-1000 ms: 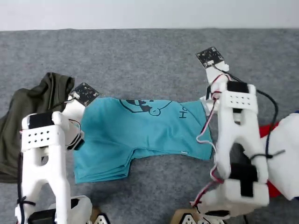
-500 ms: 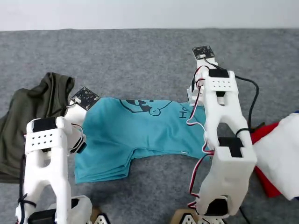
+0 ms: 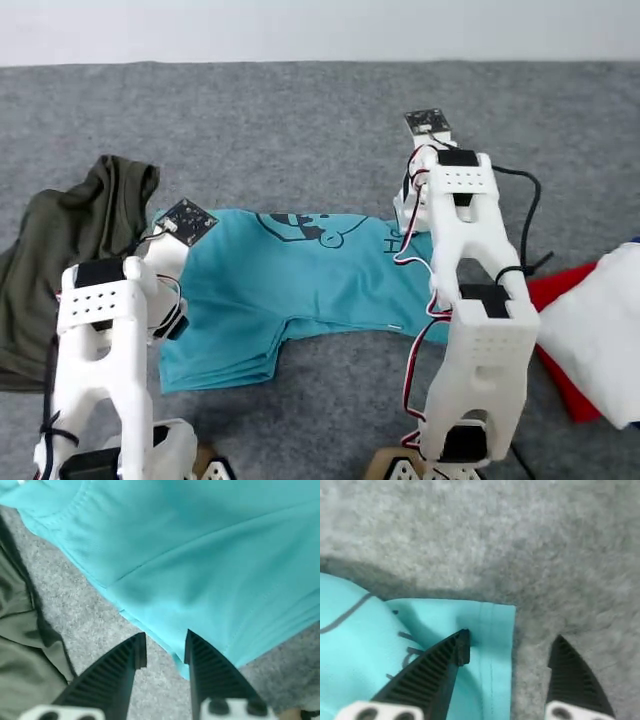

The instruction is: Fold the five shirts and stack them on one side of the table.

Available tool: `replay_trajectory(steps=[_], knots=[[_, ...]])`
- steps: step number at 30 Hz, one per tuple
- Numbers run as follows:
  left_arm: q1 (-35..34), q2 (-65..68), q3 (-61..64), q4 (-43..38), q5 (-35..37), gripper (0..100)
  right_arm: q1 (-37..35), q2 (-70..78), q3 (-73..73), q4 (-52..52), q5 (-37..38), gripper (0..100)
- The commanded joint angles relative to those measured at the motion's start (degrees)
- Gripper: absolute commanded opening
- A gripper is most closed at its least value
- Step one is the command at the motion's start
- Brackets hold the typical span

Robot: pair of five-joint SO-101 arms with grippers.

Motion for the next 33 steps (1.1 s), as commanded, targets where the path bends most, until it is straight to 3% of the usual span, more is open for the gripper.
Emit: replay_trajectory(steps=[1,12,16,33], knots=[[-0.4,-1.2,-0.2,-0.9,0.4,13,-0.5,0.0,-4.8,-0.1,-0.5,15.2],[-0.4,-1.1,-0.2,-0.9,0.4,13,-0.1,0.7,-6.2,-0.1,0.2,8.3],[-0.4,-1.1,-0.2,-0.9,0.3,13,0.0,0.5,-6.2,-0.2,6.3,1.0],[-1.7,-1.1,-0.2,-0.8,0.1,13,5.6,1.1,-6.2,-14.6,12.2,1.0]])
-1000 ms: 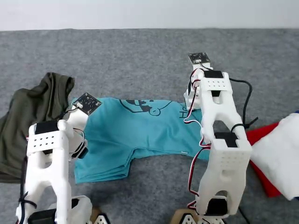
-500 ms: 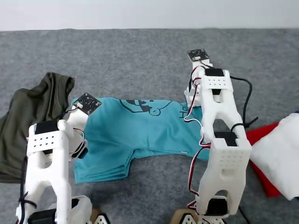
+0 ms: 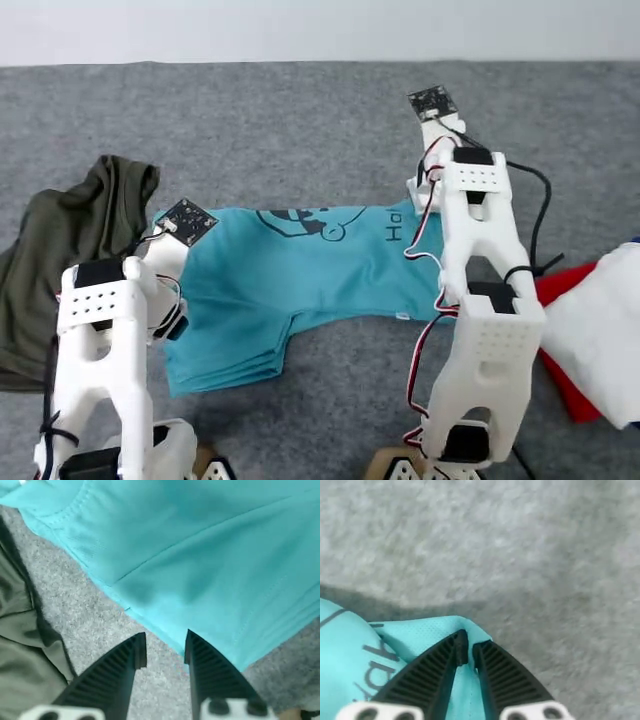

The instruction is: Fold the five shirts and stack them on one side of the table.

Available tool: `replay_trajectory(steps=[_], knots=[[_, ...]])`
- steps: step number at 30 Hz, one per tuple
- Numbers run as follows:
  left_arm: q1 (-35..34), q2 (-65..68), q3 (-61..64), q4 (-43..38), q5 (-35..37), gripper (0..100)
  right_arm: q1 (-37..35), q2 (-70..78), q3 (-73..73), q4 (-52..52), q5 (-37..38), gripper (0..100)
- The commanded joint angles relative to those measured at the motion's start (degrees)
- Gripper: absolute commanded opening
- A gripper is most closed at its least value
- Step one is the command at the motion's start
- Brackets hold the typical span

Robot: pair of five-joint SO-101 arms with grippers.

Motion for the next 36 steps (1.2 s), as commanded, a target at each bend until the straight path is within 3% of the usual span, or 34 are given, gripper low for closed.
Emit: replay_trajectory(steps=[1,8,14,23,36], knots=[[-1.5,-1.1,-0.2,-0.8,0.1,13,2.5,-0.3,-3.1,-2.9,1.1,1.0],[-2.2,-1.5,-0.2,-0.5,0.1,13,4.5,3.1,-3.1,-4.3,0.9,3.5],[-2.3,-1.5,-0.2,-0.4,0.1,13,4.6,0.7,-3.1,-2.3,-0.7,22.6],[-2.9,-1.5,-0.2,-0.3,0.1,13,7.7,-3.0,-3.5,0.1,-1.1,22.7],[-2.5,-1.6,-0.7,3.3,0.4,13,10.1,-7.8,-10.7,16.6,-1.1,22.9]])
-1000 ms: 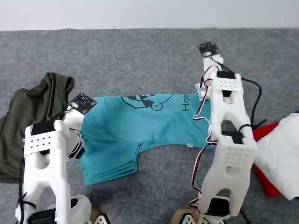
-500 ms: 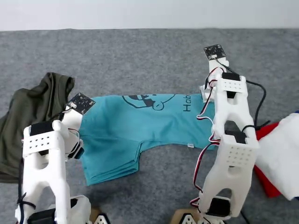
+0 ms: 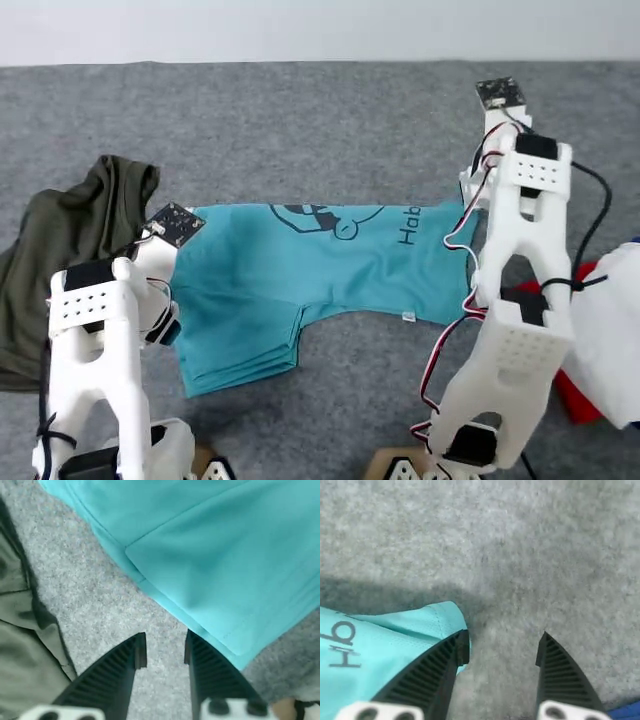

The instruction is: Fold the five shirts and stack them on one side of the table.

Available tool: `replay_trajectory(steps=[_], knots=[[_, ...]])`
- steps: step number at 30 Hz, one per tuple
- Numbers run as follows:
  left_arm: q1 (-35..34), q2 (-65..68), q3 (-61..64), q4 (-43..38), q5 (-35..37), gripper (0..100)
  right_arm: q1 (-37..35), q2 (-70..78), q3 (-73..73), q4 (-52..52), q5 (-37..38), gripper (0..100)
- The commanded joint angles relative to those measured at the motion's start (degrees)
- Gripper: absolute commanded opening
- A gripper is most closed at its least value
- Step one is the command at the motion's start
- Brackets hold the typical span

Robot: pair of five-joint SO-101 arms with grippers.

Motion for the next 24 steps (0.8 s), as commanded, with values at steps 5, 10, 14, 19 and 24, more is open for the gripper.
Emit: replay_trajectory(steps=[5,10,14,19,24], knots=[[-0.2,-1.6,-0.7,2.0,0.4,13,1.3,-4.0,-3.3,1.5,-0.4,23.3],[-0.3,-1.6,-0.7,4.0,0.4,13,5.2,-8.0,-3.3,3.2,-0.6,31.0],[-0.3,-1.6,-0.7,3.9,4.4,13,7.5,-10.7,-3.3,3.2,-0.4,31.3],[-0.2,-1.6,-0.8,3.6,8.8,13,7.9,-13.0,-3.3,5.3,-0.4,31.3],[-5.2,-1.7,-6.6,4.0,15.0,7,2.4,-15.3,-3.3,17.4,-0.3,31.0]])
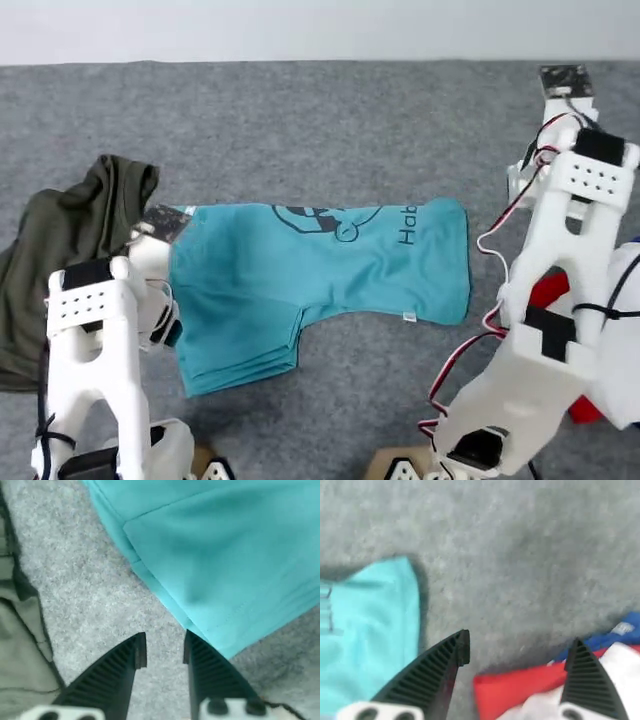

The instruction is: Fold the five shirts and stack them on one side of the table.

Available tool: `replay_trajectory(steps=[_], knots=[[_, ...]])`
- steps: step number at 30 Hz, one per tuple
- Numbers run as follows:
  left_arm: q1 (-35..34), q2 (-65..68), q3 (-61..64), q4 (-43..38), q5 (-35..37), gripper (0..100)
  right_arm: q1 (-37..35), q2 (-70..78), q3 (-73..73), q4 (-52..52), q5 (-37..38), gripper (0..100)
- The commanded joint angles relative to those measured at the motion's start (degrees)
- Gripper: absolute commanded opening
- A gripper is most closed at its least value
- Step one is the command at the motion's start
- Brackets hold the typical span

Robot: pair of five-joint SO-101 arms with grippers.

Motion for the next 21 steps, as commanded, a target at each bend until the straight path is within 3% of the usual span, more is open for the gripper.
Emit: replay_trajectory(steps=[1,5,10,15,21], knots=[[-5.9,-1.7,-7.1,1.1,4.9,5,-5.1,-5.5,-3.0,8.5,-0.3,31.0],[-13.4,-1.6,-15.3,6.2,6.2,2,-10.2,-7.5,-3.0,15.7,1.8,30.8],[-26.1,-1.5,-21.1,7.8,7.7,2,-17.8,-12.1,-0.8,19.3,14.1,20.2],[-36.5,-1.1,-20.0,3.1,7.0,2,-29.1,-15.8,5.2,19.2,20.1,18.9],[-42.1,-1.1,-12.1,-5.8,2.5,3,-45.1,-16.0,13.9,18.9,26.1,19.1]])
